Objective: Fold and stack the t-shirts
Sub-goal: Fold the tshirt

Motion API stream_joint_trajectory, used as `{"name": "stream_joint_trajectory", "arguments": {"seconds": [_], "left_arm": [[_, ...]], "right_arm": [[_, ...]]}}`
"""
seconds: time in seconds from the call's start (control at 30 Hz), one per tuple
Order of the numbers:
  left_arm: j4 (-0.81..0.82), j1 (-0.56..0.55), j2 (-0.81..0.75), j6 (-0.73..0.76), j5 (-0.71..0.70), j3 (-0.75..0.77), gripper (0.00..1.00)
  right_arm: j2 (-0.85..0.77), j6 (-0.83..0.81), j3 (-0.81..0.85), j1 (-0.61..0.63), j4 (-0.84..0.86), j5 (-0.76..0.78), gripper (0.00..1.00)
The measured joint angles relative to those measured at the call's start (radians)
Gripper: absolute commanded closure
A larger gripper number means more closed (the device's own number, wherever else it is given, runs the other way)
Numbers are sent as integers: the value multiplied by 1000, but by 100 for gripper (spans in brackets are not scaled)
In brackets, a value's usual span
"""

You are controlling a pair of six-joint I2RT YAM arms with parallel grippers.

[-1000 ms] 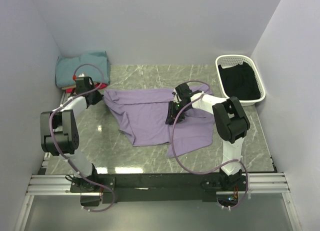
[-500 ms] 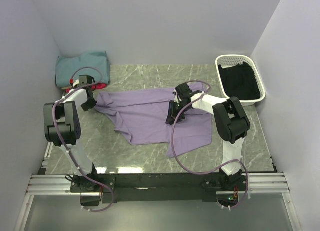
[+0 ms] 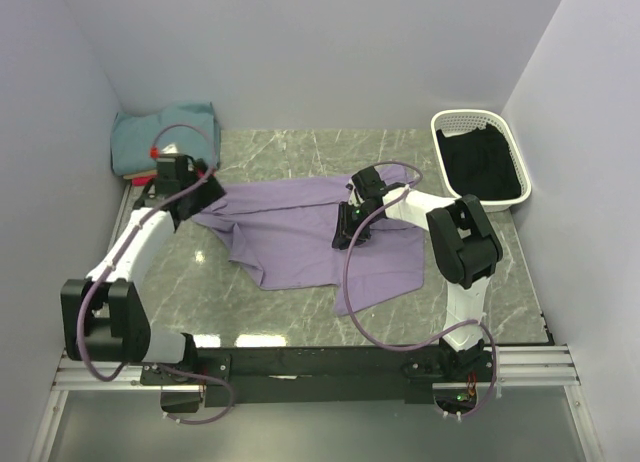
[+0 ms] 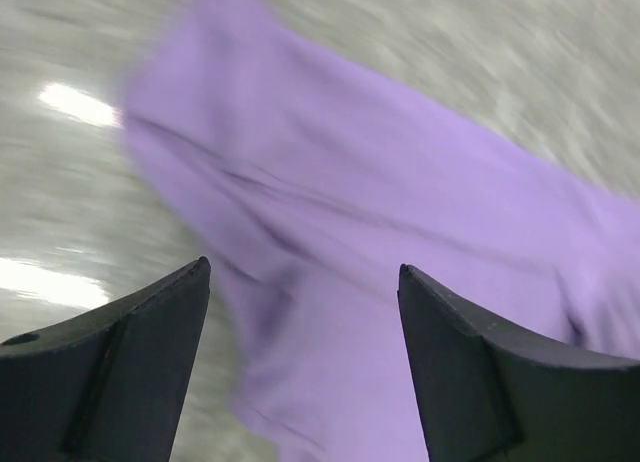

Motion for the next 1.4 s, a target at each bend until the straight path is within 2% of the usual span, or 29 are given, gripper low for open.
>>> {"name": "stream_joint_trajectory", "arguments": {"seconds": [0.1, 0.2, 0.43, 0.57, 0.67, 0.83, 1.0, 1.2, 1.4], "left_arm": [[11, -101, -52, -16, 49, -33, 21], [15, -174, -109, -49, 85, -127, 23], [21, -208, -428, -213, 137, -429, 30], [57, -220, -589, -327, 136, -535, 35], [49, -232, -655, -404, 116, -587, 33], [4, -251, -651, -453, 27, -591, 33], [-36, -261, -577, -477, -57, -580, 33], [-45, -269, -531, -504, -97, -579, 32], [-20, -277, -475, -532, -122, -578, 35]], "right_arm": [[-5, -1, -9, 0, 11, 0, 63], [-10, -1, -16, 0, 20, 0, 63], [-12, -1, -19, 0, 25, 0, 63], [-15, -2, -23, 0, 30, 1, 63], [-15, -2, -24, 0, 31, 1, 63], [-16, -5, -24, 0, 33, 1, 63], [-16, -9, -24, 0, 33, 0, 62], [-16, -13, -24, 0, 34, -1, 63], [-16, -16, -24, 0, 34, -2, 63]]}}
